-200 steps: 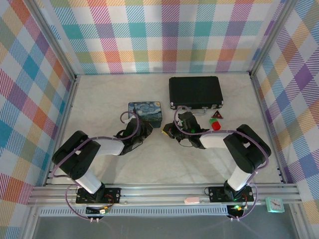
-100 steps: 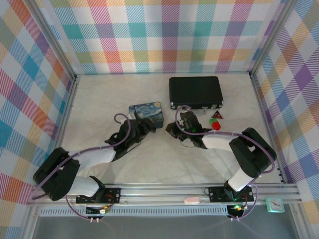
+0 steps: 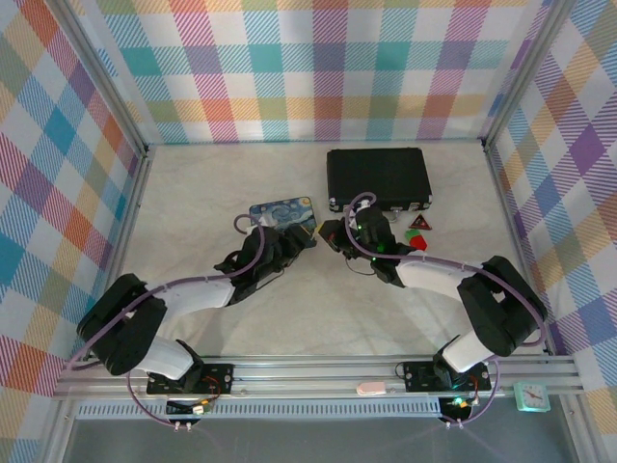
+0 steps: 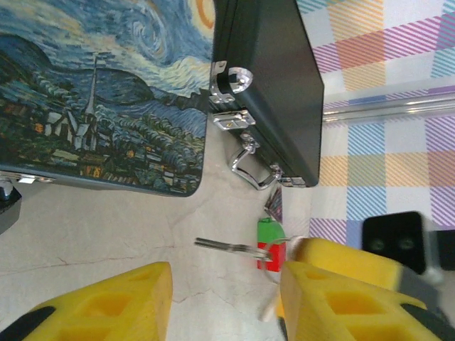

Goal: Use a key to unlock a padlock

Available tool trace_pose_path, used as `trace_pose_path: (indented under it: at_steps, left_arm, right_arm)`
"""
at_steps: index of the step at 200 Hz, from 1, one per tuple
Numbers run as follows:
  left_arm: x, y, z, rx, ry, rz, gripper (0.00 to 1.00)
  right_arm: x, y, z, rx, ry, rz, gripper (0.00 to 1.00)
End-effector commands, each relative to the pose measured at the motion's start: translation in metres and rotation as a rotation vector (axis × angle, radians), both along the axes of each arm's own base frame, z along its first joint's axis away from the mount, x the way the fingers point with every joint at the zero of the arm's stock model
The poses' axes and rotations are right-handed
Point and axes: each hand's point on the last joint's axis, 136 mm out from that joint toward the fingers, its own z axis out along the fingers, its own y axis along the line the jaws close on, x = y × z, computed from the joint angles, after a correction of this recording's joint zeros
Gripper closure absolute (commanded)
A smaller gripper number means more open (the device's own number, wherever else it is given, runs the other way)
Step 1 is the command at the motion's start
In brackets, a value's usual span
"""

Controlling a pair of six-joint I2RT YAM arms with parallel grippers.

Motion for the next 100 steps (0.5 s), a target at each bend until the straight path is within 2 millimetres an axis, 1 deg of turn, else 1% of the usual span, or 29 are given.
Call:
trace_pose_path:
  at_steps: [1,21,46,79,100]
  left_arm:
    - [0.0097,-0.0194,0.0307,-0.092,-0.073,-0.022,0.58]
    - [0.0131,-0.0191,0.0331,-0.098,-0.092,-0.006,0.59]
    - [0.0157,-0.0161,0.0331,-0.103,-0.1,0.013,0.66]
    - [0.0166,-0.0214,0.0274,-0.149,-0.08,0.011,0.71]
    - [0.0179,-0.0242,0.0285,-0.178,-0.085,0.012,0.74]
  right_arm:
    - [0.0091,0.0041,0.0325,0.093,-0.048,-0.02,1.0]
    - [0.0092,0.0055,0.0327,0.105,-0.041,-0.018,1.0]
    - [0.0087,0.0066,0.0314,0.122,-0.031,-0.017,1.0]
    - [0.009,0.0099,0.0296,0.143,-0.018,-0.01,1.0]
    - [0.0097,0.0112,0.0264,0.149,-0.006,-0.01,1.0]
